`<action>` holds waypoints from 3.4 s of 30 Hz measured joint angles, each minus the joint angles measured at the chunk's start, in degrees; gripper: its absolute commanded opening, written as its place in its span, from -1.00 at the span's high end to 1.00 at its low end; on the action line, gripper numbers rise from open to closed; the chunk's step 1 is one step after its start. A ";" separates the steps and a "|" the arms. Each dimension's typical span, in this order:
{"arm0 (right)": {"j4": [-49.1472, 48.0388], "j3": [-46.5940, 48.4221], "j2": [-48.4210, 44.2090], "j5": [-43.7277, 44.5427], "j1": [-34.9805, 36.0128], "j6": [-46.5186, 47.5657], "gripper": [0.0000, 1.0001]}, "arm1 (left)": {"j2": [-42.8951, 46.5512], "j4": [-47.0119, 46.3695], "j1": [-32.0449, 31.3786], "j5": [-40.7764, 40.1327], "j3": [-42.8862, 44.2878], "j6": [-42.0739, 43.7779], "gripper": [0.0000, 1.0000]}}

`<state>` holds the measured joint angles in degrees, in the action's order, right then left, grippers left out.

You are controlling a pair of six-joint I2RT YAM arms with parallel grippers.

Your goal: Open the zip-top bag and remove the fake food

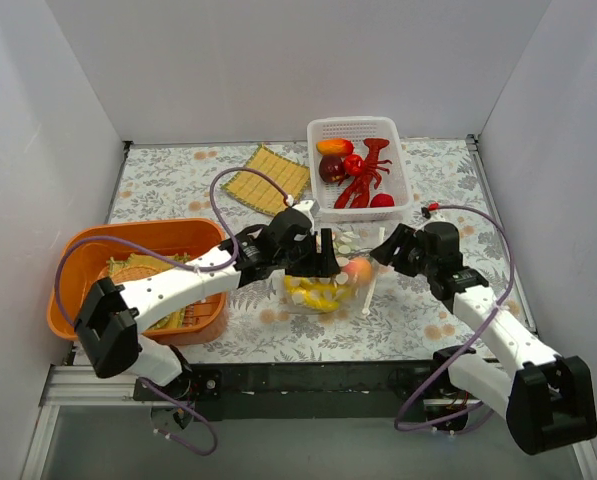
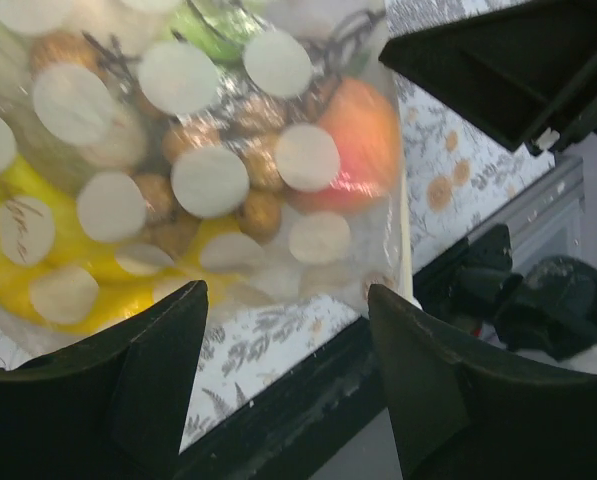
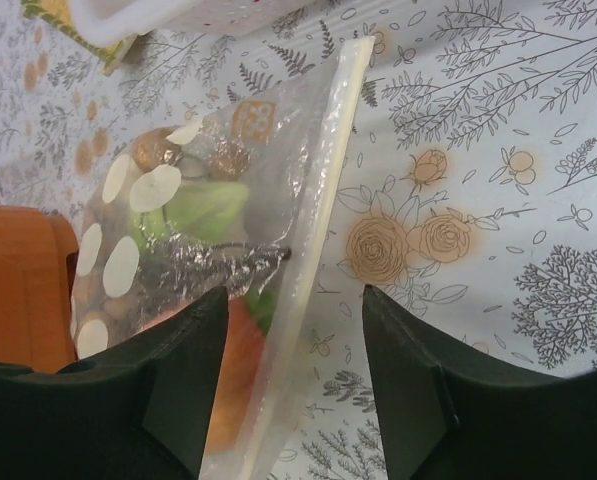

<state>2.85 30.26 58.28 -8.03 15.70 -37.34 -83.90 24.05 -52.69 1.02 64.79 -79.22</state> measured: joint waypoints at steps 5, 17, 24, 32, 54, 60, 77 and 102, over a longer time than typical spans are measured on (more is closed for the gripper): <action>4.20 -2.14 -11.26 -2.34 0.00 -0.48 -0.27 | 8.04 -0.81 -3.48 1.64 -5.55 -3.67 -0.18; 16.39 -10.67 -28.68 -8.96 4.20 -6.99 -0.12 | 7.56 -13.70 -10.38 3.72 -15.72 -16.28 0.14; 19.06 -12.41 -32.41 -10.84 7.32 -11.65 -0.04 | 4.31 -21.42 -11.61 3.61 -17.38 -20.76 0.24; 20.11 -12.41 -32.44 -10.75 12.24 -14.86 0.00 | 1.73 -27.04 -11.96 2.60 -19.34 -23.78 0.33; 23.32 -10.49 -32.81 -7.91 13.88 -16.09 -0.04 | 0.09 -25.53 -13.60 -0.24 -19.45 -27.93 0.22; 24.13 -8.68 -32.83 -7.52 13.94 -15.45 -0.03 | 0.09 -25.90 -13.73 -1.53 -19.47 -28.94 0.33; 23.82 -10.51 -34.84 -10.12 15.30 -19.39 0.05 | -1.18 -28.46 -13.81 -2.97 -19.47 -29.22 0.57; 21.09 -12.35 -32.81 -9.20 17.64 -22.49 0.88 | -0.50 -31.85 -14.29 -4.90 -23.61 -30.64 0.43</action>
<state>23.94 17.91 25.47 -17.23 33.34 -59.83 -84.40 -7.79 -66.98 -3.88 41.19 -109.86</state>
